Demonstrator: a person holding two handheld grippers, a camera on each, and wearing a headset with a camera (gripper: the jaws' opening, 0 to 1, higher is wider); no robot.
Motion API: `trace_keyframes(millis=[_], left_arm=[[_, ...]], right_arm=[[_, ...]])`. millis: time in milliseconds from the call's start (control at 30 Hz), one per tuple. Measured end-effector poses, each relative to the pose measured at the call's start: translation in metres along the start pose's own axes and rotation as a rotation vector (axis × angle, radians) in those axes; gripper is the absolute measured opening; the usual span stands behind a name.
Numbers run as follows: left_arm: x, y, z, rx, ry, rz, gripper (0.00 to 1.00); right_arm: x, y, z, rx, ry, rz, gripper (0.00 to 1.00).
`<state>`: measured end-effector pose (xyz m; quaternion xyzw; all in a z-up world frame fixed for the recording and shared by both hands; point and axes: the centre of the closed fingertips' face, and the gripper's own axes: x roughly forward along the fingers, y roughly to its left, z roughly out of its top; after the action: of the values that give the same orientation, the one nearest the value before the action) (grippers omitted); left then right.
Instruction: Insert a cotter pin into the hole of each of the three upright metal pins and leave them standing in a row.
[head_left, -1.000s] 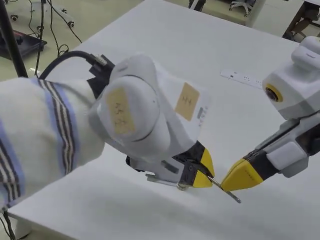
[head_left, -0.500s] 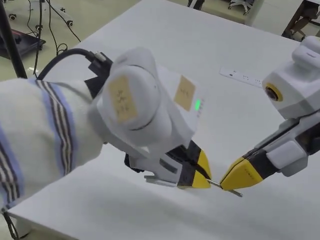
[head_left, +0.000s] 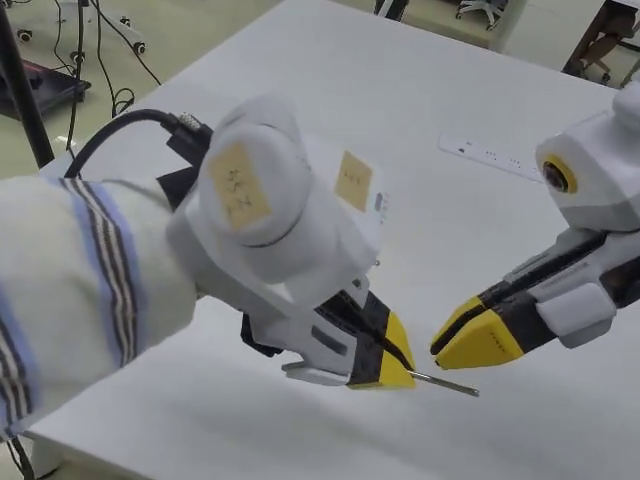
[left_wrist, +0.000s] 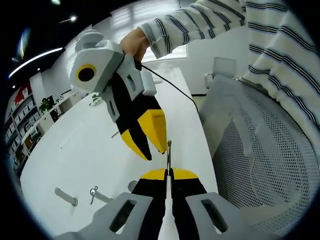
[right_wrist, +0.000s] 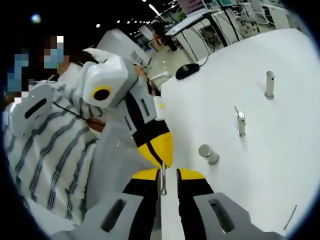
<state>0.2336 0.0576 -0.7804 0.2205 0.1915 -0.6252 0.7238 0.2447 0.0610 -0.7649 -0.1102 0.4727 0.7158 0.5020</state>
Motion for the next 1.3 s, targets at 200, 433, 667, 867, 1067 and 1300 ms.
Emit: trace_keyframes(millis=[200,433,667,867,1067,1300], left_arm=[[-0.005,0.002,-0.003,-0.111,-0.030,0.005,0.00],[-0.009,0.004,-0.010,-0.170,-0.020,0.011,0.00],[-0.013,0.005,-0.008,-0.233,-0.044,0.010,0.00],[-0.016,0.006,-0.006,-0.271,-0.052,0.007,0.00],[-0.018,0.005,-0.005,-0.294,-0.061,-0.003,0.00],[-0.017,0.005,-0.003,-0.296,-0.062,-0.002,0.00]], right_arm=[[-0.008,-0.009,-0.002,-0.205,-0.008,-0.075,0.19],[-0.009,-0.007,-0.011,-0.261,-0.015,-0.125,0.19],[-0.004,-0.003,-0.012,-0.345,-0.026,-0.164,0.18],[0.005,-0.002,-0.012,-0.378,-0.028,-0.172,0.16],[0.012,0.001,-0.010,-0.388,-0.039,-0.171,0.14],[0.017,0.002,-0.008,-0.388,-0.054,-0.163,0.10]])
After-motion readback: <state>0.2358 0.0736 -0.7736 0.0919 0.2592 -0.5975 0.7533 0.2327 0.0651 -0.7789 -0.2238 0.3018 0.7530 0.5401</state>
